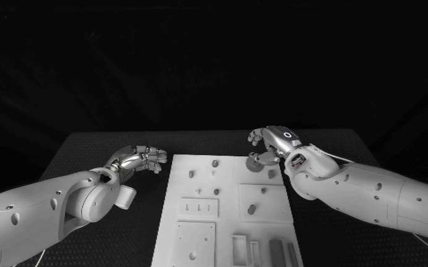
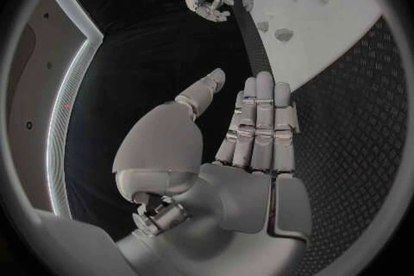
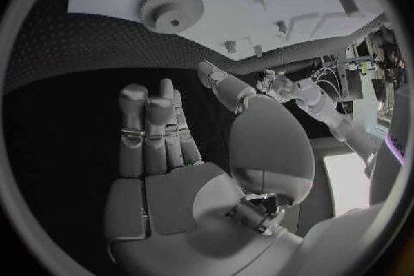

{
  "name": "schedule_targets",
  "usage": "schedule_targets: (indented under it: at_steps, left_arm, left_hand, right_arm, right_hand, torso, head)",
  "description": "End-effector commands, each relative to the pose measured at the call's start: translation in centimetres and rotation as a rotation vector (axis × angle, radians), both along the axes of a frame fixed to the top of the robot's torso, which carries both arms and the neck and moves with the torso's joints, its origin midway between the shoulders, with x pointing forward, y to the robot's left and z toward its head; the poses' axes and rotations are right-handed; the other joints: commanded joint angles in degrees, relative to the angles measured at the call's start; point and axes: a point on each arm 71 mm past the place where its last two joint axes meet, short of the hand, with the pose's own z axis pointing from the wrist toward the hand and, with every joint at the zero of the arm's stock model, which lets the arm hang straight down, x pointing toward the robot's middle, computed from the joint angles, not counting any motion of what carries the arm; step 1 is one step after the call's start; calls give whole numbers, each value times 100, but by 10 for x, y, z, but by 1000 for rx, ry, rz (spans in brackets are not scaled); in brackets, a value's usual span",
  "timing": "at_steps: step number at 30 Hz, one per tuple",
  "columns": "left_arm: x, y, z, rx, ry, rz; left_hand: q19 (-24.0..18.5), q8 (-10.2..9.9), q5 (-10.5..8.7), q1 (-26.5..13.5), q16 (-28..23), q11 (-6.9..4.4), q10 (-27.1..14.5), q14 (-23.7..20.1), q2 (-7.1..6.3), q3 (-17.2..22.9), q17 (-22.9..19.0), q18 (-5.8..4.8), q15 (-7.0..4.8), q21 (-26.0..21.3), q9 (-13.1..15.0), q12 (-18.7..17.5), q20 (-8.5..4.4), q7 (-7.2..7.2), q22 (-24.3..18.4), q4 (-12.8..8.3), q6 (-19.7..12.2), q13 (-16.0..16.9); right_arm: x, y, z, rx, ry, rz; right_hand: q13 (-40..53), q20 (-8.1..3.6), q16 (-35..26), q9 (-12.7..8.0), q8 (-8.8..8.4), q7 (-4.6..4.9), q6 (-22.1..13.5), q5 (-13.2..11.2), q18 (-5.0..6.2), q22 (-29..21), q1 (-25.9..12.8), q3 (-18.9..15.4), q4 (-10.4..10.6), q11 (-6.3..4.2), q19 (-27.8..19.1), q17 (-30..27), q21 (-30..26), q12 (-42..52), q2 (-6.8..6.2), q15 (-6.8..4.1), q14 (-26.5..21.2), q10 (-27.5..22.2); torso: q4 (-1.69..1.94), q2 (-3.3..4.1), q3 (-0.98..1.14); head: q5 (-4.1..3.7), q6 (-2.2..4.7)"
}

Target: Assemble the parts on the task board

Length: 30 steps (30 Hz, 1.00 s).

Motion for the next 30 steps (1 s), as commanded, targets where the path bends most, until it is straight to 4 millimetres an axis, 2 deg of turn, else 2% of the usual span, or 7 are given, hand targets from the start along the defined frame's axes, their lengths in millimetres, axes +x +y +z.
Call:
schedule_targets:
  at_steps: [1,8,12,16,17,22,30]
  left_arm:
    - [-1,-2,2,-8,-24,-17]
    - [-2,-4,2,-11,-20,-24]
    - [-2,-6,1,-13,-17,-30]
    - [-2,-6,1,-15,-14,-30]
    - [-2,-6,1,-15,-14,-29]
    - [-2,-6,1,-15,-12,-30]
    - [-3,-9,0,-17,-9,-38]
  left_hand:
    - [-17,-29,-16,-6,41,15,-9,-43,-5,26,-8,53,4,15,10,-16,-11,4,73,-5,20,-5]
    - [-18,-41,-16,-12,44,40,-61,-44,-1,24,-12,54,4,22,20,-56,-11,9,69,-7,19,-19]
    - [-19,-44,-17,-14,45,43,-69,-45,-2,23,-13,53,4,23,21,-63,-11,10,69,-7,17,-21]
    - [-21,-49,-20,-20,45,51,-82,-47,-3,21,-15,53,5,24,23,-74,-10,12,67,-5,14,-24]
    - [-21,-51,-21,-21,45,53,-86,-48,-3,20,-15,53,5,24,24,-76,-10,13,67,-5,13,-25]
    - [-22,-53,-22,-22,45,55,-91,-48,-1,20,-16,53,6,25,25,-81,-10,13,66,-5,11,-26]
    - [-23,-56,-22,-25,45,58,-97,-50,0,19,-17,52,6,25,26,-86,-9,14,65,-4,10,-28]
  right_arm:
    - [1,-8,-4,91,108,23]
    - [2,-19,-7,69,145,8]
    - [2,-20,-10,46,176,12]
    - [4,-19,-13,25,215,18]
    - [4,-19,-14,22,223,18]
    - [6,-18,-18,3,252,13]
    - [10,-12,-26,-8,280,12]
  right_hand:
    - [-15,1,-31,-13,-3,94,-28,9,274,2,131,-51,-64,18,-80,-20,-38,-32,-1,3,-67,-21]
    - [348,-13,-1,-49,-35,49,-80,-211,277,53,342,-424,-197,-132,-145,-18,-28,317,2,-135,-132,485]
    - [1470,-13,11,-55,-44,-88,-79,-194,277,39,362,-713,-171,-290,-135,-28,-58,998,20,-205,-134,589]
    - [3095,-24,64,-64,-33,-143,27,-180,277,61,319,-800,-110,-346,-68,-26,-33,2125,13,-338,-86,416]
    - [3706,-51,146,-85,-54,-160,45,-195,277,88,291,-811,-80,-333,-68,36,-8,2687,13,-347,-104,81]
    - [5005,-104,561,-111,-62,-170,161,-171,277,140,211,-864,-16,-372,-26,430,217,4248,33,-359,-136,-186]
    - [5395,-136,782,-117,-60,-162,249,-82,277,130,56,-905,95,-369,4,773,421,5114,105,-358,-155,-321]
  torso:
    - [-90,-26,26]
    - [-132,-23,63]
    - [-113,-27,46]
    - [-108,-25,42]
    - [-109,-24,41]
    - [-121,-21,38]
    - [-117,-29,31]
  head:
    - [23,3]
    - [51,20]
    - [31,-8]
    - [22,-39]
    - [24,-49]
    - [17,-82]
    - [23,-152]
